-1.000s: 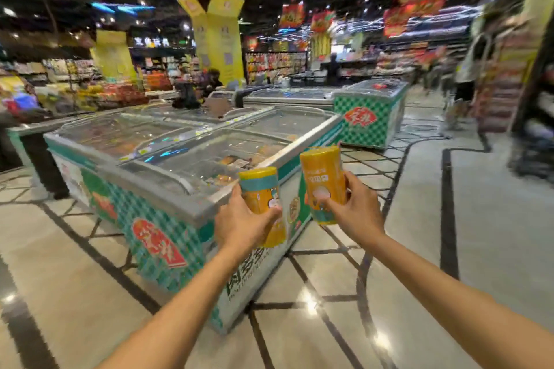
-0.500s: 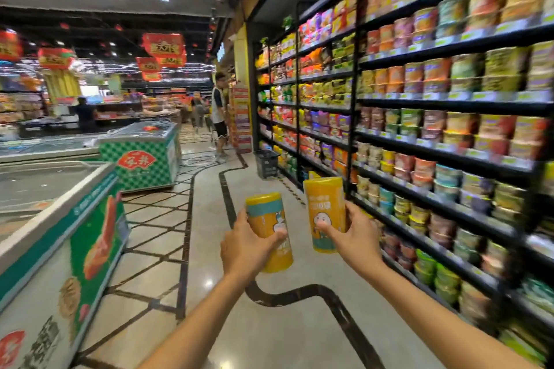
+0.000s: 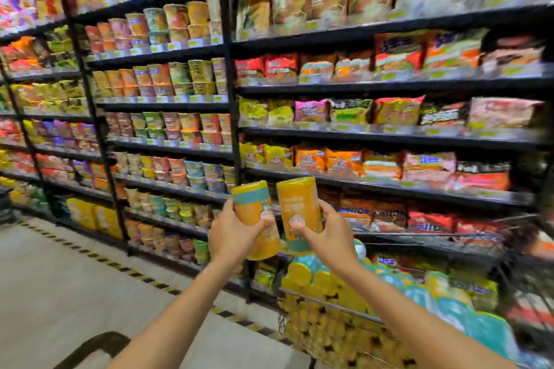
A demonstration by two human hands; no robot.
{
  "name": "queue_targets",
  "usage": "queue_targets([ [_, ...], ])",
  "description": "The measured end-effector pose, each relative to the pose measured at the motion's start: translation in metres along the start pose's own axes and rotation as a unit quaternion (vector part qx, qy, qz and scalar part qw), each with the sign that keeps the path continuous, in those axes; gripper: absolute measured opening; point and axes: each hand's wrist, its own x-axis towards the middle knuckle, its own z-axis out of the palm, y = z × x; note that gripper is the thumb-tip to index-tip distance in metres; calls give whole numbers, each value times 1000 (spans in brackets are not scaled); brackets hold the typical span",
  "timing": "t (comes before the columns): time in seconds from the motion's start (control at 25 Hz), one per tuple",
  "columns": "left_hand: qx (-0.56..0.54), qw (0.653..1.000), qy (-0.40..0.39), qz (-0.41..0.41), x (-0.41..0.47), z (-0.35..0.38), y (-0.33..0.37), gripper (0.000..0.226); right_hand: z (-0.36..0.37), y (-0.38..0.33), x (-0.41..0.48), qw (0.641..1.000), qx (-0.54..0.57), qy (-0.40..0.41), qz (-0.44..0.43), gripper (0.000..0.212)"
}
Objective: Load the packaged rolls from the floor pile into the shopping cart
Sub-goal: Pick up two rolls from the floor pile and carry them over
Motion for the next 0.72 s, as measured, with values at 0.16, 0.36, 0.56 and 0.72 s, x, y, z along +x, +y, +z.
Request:
queue_targets([
  [0.16, -12, 997, -74, 20, -7, 108, 55, 59, -90, 70, 13, 995, -43, 76, 57, 70],
  [0.36, -7, 986, -157, 53, 0, 216, 97, 59, -162, 143, 27, 977, -77, 147, 136, 69],
  [0.56, -8, 971, -228, 75, 30, 313, 112, 59, -188, 208, 65, 964, -100, 160, 190, 59],
  [0.72, 9, 962, -264, 66, 67, 383, 109, 59, -191, 264, 106, 953, -112, 160, 232, 49],
])
